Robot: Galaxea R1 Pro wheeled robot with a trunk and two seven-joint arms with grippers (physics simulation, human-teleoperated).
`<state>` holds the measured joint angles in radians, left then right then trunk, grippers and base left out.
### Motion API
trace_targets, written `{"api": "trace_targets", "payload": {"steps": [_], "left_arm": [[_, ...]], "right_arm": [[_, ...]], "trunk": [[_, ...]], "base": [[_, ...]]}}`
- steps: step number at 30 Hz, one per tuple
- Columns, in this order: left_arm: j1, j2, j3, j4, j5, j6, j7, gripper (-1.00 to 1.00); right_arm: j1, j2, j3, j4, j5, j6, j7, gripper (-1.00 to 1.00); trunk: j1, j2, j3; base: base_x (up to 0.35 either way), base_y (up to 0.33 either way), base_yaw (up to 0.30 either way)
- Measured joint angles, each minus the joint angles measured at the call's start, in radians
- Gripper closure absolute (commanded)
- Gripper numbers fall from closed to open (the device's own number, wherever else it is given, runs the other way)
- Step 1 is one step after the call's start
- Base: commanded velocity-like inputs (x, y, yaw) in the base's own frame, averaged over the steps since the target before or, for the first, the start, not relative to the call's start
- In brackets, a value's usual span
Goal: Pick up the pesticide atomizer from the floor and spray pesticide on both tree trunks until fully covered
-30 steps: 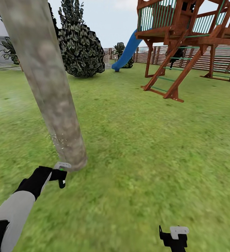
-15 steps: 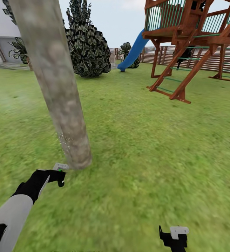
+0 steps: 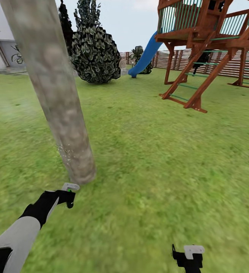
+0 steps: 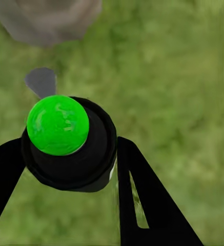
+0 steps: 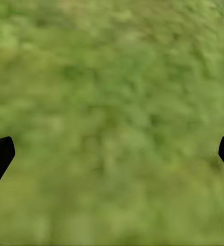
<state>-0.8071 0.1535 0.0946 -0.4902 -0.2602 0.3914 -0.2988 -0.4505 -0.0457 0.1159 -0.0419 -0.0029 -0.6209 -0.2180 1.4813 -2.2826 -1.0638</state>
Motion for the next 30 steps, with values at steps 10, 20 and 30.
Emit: {"api": "trace_targets", "payload": {"steps": [10, 20, 30], "left_arm": [[0.008, 0.009, 0.031, -0.001, 0.007, -0.002, 0.002, 1.0], [0.017, 0.011, 0.065, -0.002, 0.005, -0.01, 0.0, 1.0], [0.017, 0.012, 0.07, -0.004, 0.007, -0.01, 0.001, 1.0]], "right_arm": [[0.0, 0.008, 0.0, 0.001, -0.002, 0.001, 0.001, -1.0], [0.094, 0.023, -0.003, 0.015, -0.002, 0.005, 0.002, -1.0], [0.11, 0.023, -0.002, 0.015, -0.003, 0.005, 0.001, -1.0]], "trunk": [[0.0, 0.0, 0.0], [0.0, 0.0, 0.0], [0.0, 0.0, 0.0]], "base": [[0.09, -0.259, 0.0], [0.219, -0.197, 0.0], [-0.16, -0.22, 0.0]]}}
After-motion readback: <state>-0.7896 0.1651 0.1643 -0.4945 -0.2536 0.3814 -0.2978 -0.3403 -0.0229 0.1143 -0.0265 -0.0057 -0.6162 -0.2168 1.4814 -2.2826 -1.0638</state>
